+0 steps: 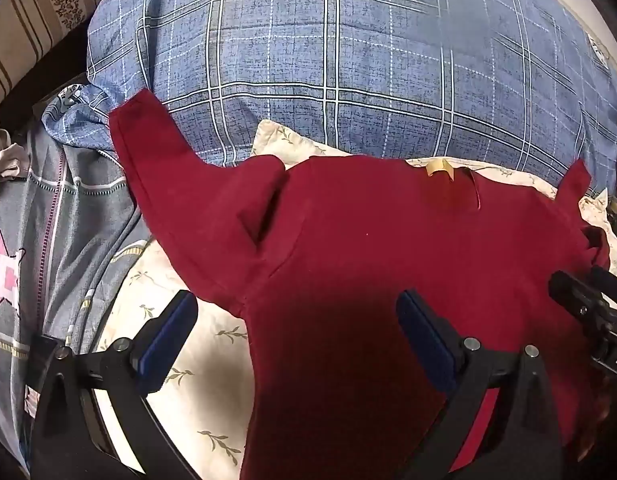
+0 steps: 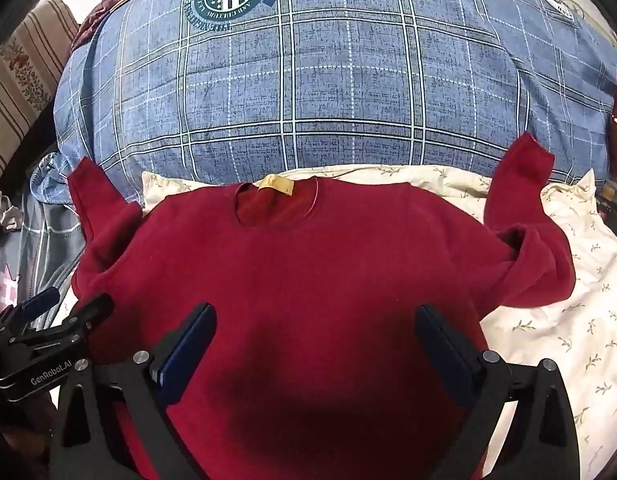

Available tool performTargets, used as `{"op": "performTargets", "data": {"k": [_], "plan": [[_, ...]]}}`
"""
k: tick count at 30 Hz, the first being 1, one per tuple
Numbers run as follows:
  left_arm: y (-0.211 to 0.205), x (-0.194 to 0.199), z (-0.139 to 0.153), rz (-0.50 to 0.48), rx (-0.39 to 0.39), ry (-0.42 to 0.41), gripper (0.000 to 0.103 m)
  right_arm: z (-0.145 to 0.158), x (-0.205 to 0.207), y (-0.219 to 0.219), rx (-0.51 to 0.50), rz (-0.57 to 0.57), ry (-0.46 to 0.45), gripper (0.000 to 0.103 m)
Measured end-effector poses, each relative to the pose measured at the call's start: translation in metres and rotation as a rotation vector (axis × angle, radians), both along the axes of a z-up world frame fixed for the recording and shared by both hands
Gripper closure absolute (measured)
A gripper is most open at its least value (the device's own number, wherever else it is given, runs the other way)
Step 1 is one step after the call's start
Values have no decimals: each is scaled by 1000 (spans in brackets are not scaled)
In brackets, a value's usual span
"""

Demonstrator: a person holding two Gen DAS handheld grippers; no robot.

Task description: Fold small clothes

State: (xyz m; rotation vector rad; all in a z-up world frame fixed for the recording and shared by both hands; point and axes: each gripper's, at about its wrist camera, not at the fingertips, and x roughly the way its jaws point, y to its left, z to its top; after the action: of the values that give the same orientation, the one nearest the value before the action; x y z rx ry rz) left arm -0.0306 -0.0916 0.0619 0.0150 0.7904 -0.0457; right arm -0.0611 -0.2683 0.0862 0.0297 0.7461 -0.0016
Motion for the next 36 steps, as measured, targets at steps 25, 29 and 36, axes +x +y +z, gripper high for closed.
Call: {"op": "performTargets", "data": {"k": [25, 29, 36], "plan": [[3, 1, -3, 41, -37, 5, 3, -5, 3, 8, -10, 22, -1, 3], [4, 1, -2, 42, -43, 3, 3, -5, 3, 10, -10, 26, -5, 3], [15, 4, 0, 71, -80, 5, 3, -7, 3, 12, 0, 32, 5, 3]]}}
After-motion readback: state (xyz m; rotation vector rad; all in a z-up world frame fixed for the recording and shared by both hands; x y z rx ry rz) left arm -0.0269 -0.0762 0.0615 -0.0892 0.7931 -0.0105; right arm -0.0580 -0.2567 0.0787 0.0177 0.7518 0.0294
